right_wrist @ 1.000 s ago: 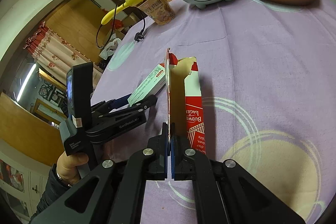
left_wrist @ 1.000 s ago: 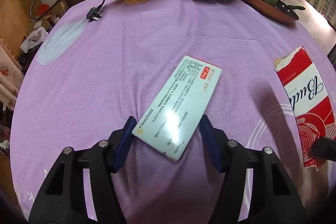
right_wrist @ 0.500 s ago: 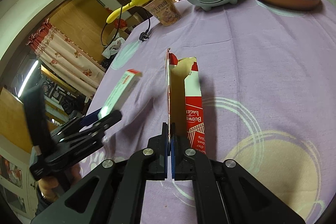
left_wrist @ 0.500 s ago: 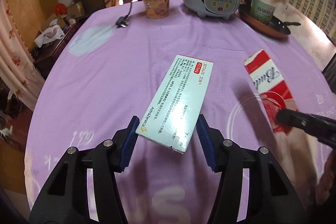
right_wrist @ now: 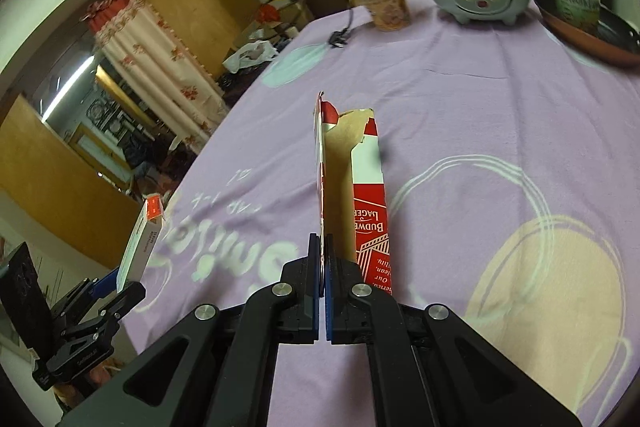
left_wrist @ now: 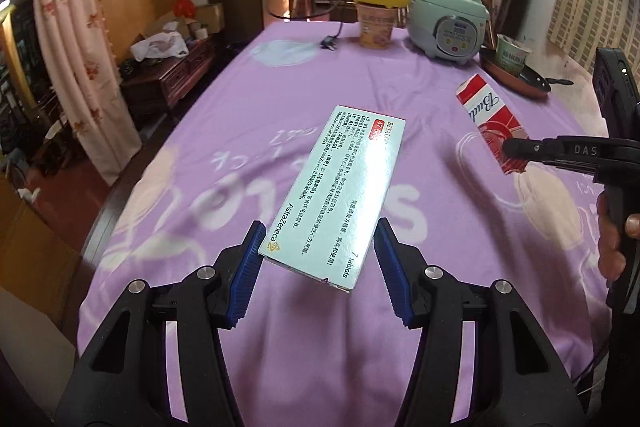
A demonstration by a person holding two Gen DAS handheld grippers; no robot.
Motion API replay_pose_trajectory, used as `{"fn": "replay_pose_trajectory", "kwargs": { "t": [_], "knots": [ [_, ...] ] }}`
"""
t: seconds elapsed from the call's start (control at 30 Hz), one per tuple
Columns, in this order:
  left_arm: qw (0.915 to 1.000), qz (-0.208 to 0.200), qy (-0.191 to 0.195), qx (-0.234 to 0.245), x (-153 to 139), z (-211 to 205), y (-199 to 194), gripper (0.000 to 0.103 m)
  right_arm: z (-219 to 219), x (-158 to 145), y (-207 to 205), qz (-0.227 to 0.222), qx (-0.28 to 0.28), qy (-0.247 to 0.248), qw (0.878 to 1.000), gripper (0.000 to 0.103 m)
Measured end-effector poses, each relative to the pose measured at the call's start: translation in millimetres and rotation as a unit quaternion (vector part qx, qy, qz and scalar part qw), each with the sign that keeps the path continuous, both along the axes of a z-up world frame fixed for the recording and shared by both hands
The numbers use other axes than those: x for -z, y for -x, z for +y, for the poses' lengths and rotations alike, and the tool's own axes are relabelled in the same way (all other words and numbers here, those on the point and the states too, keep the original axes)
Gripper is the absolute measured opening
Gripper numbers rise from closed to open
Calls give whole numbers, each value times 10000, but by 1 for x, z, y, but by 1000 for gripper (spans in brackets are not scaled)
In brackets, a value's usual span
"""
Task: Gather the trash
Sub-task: 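Lift and carry the medicine box and Budweiser carton over the red basket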
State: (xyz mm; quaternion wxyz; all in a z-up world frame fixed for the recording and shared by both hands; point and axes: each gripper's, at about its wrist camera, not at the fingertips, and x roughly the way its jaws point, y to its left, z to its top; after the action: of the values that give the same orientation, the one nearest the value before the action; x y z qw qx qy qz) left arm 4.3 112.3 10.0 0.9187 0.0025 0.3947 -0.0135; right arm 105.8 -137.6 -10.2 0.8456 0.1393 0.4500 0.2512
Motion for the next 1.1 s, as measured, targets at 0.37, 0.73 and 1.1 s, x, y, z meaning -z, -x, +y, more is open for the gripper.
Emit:
{"fn": "replay_pose_trajectory", "kwargs": {
  "t": [0.37, 0.73, 1.1],
  "knots": [
    [9983, -53, 197, -540, 6, 53, 96, 55, 66, -11, 100, -41, -835, -81, 9965, 3],
    [9875, -89, 495, -1497, 22, 124, 174, 33, 191, -12, 172, 56, -2086, -47, 9780, 3],
    [9717, 419, 886, -2151, 122, 188, 156, 0, 209, -13, 174, 249, -2391, 113, 9706, 2]
  ]
}}
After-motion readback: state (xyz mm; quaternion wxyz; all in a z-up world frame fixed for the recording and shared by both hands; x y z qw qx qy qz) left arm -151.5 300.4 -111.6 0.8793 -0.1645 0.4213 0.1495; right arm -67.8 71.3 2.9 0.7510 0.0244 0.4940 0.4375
